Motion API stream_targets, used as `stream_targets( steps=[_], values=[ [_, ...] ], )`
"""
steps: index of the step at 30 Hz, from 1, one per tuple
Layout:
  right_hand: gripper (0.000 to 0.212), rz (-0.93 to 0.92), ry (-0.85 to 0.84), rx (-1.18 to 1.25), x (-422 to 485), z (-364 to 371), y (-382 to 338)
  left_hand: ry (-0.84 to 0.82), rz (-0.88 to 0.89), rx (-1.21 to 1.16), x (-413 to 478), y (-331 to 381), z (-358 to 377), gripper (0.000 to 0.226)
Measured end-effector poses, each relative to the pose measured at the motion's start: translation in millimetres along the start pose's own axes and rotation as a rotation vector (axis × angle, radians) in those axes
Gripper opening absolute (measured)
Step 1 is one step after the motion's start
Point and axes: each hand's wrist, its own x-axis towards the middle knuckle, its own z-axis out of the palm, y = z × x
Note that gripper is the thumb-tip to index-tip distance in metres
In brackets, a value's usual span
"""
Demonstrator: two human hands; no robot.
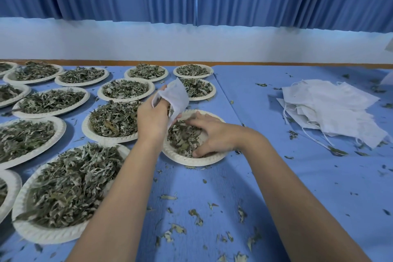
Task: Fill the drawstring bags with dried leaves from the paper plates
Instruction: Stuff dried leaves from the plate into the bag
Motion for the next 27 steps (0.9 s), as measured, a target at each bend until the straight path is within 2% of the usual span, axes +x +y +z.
stream_targets(
  steps=[4, 9, 15, 21, 24, 27],
  values=[
    [0.086, -0.054, 0.033, 0.063, 9.5, 5.9, 0.3, -0.013, -0.016, -0.052, -3.4, -2.6, 2.9, 0.027],
    [0.063, -0.162, 0.194, 0.065, 22.4, 18.1, -9.1, -0.003, 0.007, -0.117, -3.6, -6.8, 5.0, 0.028],
    [0.044, -0.2, 0.266, -0.096, 27.2, 29.2, -16.6, 0.035, -0.015, -0.203, -3.4, -8.0, 4.3, 0.032],
    [0.05, -0.101, 0.342, -0.259, 18.1, 22.7, -8.7, 0.064, -0.002, -0.192, -3.1, -9.8, 4.7, 0.03],
    [0.053, -0.045, 0.348, -0.199, 7.7, 13.9, 1.1, 0.054, -0.01, -0.175, -3.3, -9.4, 4.4, 0.031],
    [0.05, -0.034, 0.381, 0.122, 1.5, 6.4, 4.1, 0.046, -0.003, -0.149, -5.2, -7.3, 6.3, 0.03]
  ],
)
